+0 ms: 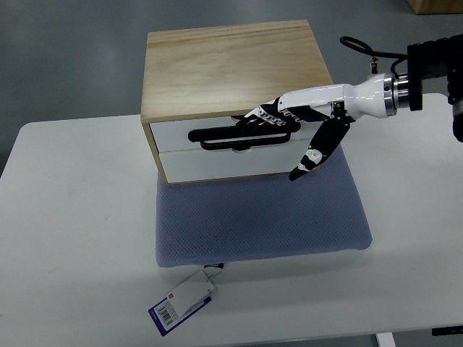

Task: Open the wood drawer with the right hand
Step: 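Hook the right hand's fingers around the black bar handle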

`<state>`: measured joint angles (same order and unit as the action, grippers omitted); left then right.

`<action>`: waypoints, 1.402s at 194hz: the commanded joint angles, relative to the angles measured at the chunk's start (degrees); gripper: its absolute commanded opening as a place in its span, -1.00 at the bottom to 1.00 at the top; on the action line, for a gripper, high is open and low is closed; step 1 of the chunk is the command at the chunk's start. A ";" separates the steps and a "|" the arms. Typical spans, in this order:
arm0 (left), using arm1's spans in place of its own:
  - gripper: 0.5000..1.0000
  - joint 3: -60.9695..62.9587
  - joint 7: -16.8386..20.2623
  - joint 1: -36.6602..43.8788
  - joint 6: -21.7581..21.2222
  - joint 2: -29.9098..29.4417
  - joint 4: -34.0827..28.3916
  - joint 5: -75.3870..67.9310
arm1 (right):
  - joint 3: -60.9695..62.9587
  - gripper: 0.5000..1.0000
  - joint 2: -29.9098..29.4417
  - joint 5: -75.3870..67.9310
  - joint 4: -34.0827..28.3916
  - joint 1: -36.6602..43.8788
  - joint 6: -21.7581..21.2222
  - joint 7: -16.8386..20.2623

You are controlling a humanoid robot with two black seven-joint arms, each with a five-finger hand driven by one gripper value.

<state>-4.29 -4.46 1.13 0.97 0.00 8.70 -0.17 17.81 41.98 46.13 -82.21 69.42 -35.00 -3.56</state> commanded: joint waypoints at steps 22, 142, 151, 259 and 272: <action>1.00 -0.02 -0.03 0.01 0.00 0.00 0.00 0.00 | -4.02 0.76 -2.86 0.01 3.82 2.39 0.00 0.05; 1.00 -0.02 -0.03 0.01 0.00 0.00 0.00 0.00 | -5.33 0.76 -6.91 -0.08 9.97 3.79 0.00 0.05; 1.00 -0.02 -0.03 0.01 0.00 0.00 0.00 0.00 | -5.42 0.76 -7.00 -0.08 10.32 3.79 0.00 0.05; 1.00 -0.02 -0.03 0.01 0.00 0.00 0.00 0.00 | -8.23 0.76 -8.32 0.01 12.52 3.62 0.00 -0.04; 1.00 -0.02 -0.03 0.01 0.00 0.00 0.00 0.00 | -8.23 0.76 -8.32 0.01 12.61 3.62 0.00 -0.04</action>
<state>-4.30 -4.48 1.15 0.97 0.00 8.70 -0.17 9.74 33.64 46.10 -69.76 73.02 -35.00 -3.59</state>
